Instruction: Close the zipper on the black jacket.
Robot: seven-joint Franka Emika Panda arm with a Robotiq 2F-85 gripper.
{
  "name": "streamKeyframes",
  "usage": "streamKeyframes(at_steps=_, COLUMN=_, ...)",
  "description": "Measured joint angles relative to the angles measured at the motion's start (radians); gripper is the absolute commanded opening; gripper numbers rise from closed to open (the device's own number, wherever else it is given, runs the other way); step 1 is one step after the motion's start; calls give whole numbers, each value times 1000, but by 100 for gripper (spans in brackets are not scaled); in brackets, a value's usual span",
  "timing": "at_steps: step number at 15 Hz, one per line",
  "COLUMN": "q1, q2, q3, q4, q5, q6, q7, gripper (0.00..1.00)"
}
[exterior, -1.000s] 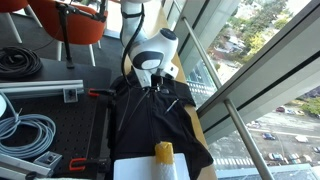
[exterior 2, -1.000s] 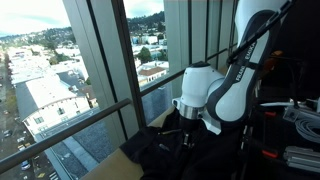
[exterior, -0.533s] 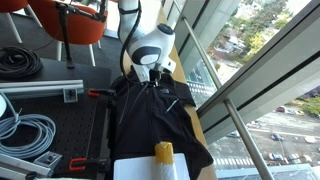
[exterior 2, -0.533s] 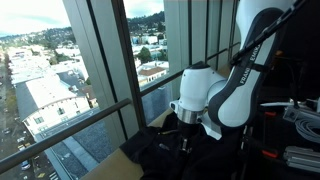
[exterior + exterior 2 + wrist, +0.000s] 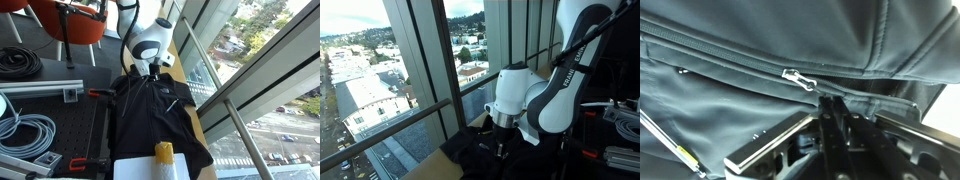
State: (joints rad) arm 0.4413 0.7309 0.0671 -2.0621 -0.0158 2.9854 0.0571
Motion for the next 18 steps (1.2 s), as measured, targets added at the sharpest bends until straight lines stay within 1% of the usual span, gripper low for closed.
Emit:
streamKeyframes(at_steps=7, q1=58, q2=9, q3=0, q4=32, q5=0, q6=-6, q7=33, gripper=2)
streamKeyframes(at_steps=18, q1=146, q2=63, q3=1, q4=141, q5=0, q6=-59, q7=76, gripper=2)
